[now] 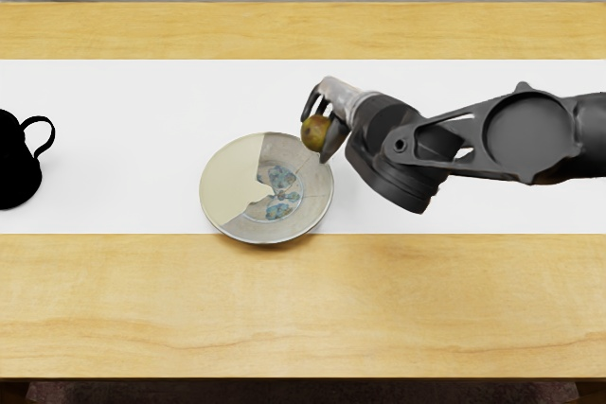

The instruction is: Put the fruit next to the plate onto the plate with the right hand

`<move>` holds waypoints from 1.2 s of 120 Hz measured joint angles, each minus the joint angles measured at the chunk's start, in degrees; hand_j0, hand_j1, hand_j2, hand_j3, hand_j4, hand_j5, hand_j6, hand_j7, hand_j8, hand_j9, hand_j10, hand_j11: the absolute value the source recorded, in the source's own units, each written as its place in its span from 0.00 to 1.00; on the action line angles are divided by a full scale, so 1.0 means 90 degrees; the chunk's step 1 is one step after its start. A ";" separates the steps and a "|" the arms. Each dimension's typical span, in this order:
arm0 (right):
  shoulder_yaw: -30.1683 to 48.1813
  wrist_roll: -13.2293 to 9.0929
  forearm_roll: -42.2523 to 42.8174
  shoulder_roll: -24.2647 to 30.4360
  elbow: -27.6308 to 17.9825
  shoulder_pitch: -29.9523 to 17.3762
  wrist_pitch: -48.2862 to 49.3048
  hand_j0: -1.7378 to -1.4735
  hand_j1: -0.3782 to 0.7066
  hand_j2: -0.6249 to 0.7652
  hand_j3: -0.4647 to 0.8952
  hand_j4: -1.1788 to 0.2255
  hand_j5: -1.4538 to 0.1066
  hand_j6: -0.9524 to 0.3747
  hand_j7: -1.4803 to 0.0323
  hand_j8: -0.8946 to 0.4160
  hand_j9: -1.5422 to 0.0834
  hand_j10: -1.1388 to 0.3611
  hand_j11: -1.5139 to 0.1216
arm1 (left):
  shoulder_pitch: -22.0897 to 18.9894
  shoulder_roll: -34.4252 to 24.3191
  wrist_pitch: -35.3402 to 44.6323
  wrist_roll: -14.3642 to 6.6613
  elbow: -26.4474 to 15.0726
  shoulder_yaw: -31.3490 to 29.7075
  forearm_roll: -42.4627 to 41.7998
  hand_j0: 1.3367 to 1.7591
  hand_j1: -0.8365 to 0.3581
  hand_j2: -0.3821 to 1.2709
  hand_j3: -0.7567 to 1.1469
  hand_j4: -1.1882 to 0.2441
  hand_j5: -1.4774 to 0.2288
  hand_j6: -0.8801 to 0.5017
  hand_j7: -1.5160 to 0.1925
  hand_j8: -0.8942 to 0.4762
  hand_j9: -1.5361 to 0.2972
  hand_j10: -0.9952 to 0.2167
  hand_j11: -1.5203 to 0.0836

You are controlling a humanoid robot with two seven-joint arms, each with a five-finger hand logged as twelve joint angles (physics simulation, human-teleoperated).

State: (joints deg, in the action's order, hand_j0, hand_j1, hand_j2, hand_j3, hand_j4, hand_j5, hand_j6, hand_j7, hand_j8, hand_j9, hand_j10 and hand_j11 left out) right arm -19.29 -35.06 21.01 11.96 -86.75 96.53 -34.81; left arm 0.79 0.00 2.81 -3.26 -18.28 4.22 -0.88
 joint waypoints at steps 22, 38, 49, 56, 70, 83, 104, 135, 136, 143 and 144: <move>0.0162 -0.0001 -0.0117 -0.0500 0.0029 0.0164 0.0005 0.33 0.58 0.60 0.34 0.51 0.15 0.49 0.23 0.51 0.23 0.21 0.21 | 0.0000 0.0000 0.0000 0.0001 0.0000 0.0000 0.0000 0.76 0.99 0.23 0.40 0.83 0.86 0.64 0.89 0.65 0.84 0.82 0.95; 0.0182 -0.0008 -0.0110 -0.0632 0.0082 0.0154 0.0002 0.34 0.55 0.52 0.34 0.50 0.15 0.47 0.23 0.49 0.23 0.20 0.21 | 0.0000 0.0000 0.0000 0.0001 0.0000 0.0000 0.0000 0.76 0.99 0.23 0.40 0.83 0.86 0.64 0.89 0.65 0.84 0.82 0.95; 0.0175 -0.0001 -0.0110 -0.0740 0.0137 0.0130 -0.0003 0.34 0.58 0.53 0.34 0.52 0.15 0.49 0.23 0.49 0.23 0.19 0.21 | 0.0000 0.0000 0.0000 0.0001 -0.0001 0.0001 0.0000 0.76 0.99 0.23 0.40 0.83 0.86 0.64 0.89 0.65 0.84 0.82 0.95; 0.0160 -0.0004 -0.0093 -0.0803 0.0184 0.0095 -0.0006 0.34 0.59 0.56 0.34 0.51 0.15 0.49 0.23 0.47 0.22 0.20 0.20 | 0.0000 0.0000 0.0000 0.0001 0.0000 0.0001 0.0000 0.76 0.99 0.23 0.40 0.83 0.86 0.64 0.89 0.65 0.84 0.82 0.95; 0.0144 -0.0004 -0.0073 -0.0868 0.0249 0.0008 0.0000 0.35 0.60 0.60 0.34 0.51 0.14 0.49 0.23 0.45 0.22 0.20 0.20 | 0.0000 0.0000 0.0000 0.0001 0.0000 0.0000 0.0000 0.76 0.99 0.23 0.40 0.83 0.86 0.64 0.89 0.65 0.84 0.82 0.95; 0.0125 0.0000 0.0029 -0.0881 0.0343 -0.0091 -0.0003 0.33 0.59 0.59 0.34 0.52 0.24 0.48 0.31 0.42 0.30 0.26 0.28 | 0.0000 0.0000 0.0000 0.0001 0.0000 0.0000 0.0000 0.76 0.99 0.23 0.40 0.83 0.86 0.64 0.89 0.65 0.84 0.82 0.95; 0.0236 0.0005 0.0111 -0.0792 0.0344 -0.0148 -0.0018 0.32 0.29 0.51 0.34 0.69 0.62 0.60 0.68 0.56 0.66 0.53 0.63 | 0.0000 0.0000 0.0000 0.0001 0.0000 0.0000 0.0000 0.76 0.99 0.23 0.40 0.83 0.86 0.64 0.89 0.65 0.84 0.82 0.95; 0.4573 0.0007 -0.0191 0.1906 -0.0097 -0.2738 0.3217 0.31 0.12 0.46 0.34 0.79 0.83 0.67 0.88 0.63 0.85 0.68 0.83 | 0.0000 0.0000 -0.0020 -0.0004 -0.0005 -0.0004 0.0000 0.76 0.99 0.23 0.40 0.83 0.86 0.64 0.89 0.65 0.84 0.82 0.95; 0.4752 0.0007 -0.0255 0.2043 -0.0091 -0.2876 0.3383 0.31 0.11 0.46 0.34 0.79 0.83 0.67 0.88 0.64 0.86 0.69 0.83 | 0.0000 0.0000 -0.0021 -0.0005 -0.0005 -0.0005 0.0000 0.76 0.99 0.23 0.40 0.83 0.86 0.64 0.89 0.65 0.84 0.82 0.95; 0.5692 0.0007 -0.0766 0.3007 -0.0029 -0.3678 0.4548 0.30 0.10 0.46 0.34 0.80 0.85 0.68 0.90 0.64 0.88 0.70 0.85 | 0.0000 0.0000 -0.0031 -0.0007 -0.0007 -0.0007 0.0000 0.76 0.99 0.23 0.40 0.83 0.86 0.64 0.89 0.65 0.84 0.82 0.95; 0.5789 0.0007 -0.0845 0.3142 -0.0012 -0.3772 0.4715 0.30 0.10 0.46 0.34 0.80 0.86 0.68 0.90 0.64 0.88 0.70 0.85 | 0.0000 0.0000 -0.0033 -0.0007 -0.0008 -0.0007 0.0000 0.76 0.99 0.23 0.40 0.83 0.86 0.64 0.89 0.65 0.84 0.82 0.95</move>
State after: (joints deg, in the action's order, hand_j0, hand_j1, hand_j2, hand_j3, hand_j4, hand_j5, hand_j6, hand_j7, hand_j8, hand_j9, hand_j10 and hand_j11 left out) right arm 32.81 -35.00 13.40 40.23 -86.85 62.58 7.62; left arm 0.79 0.00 2.52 -3.32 -18.35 4.16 -0.88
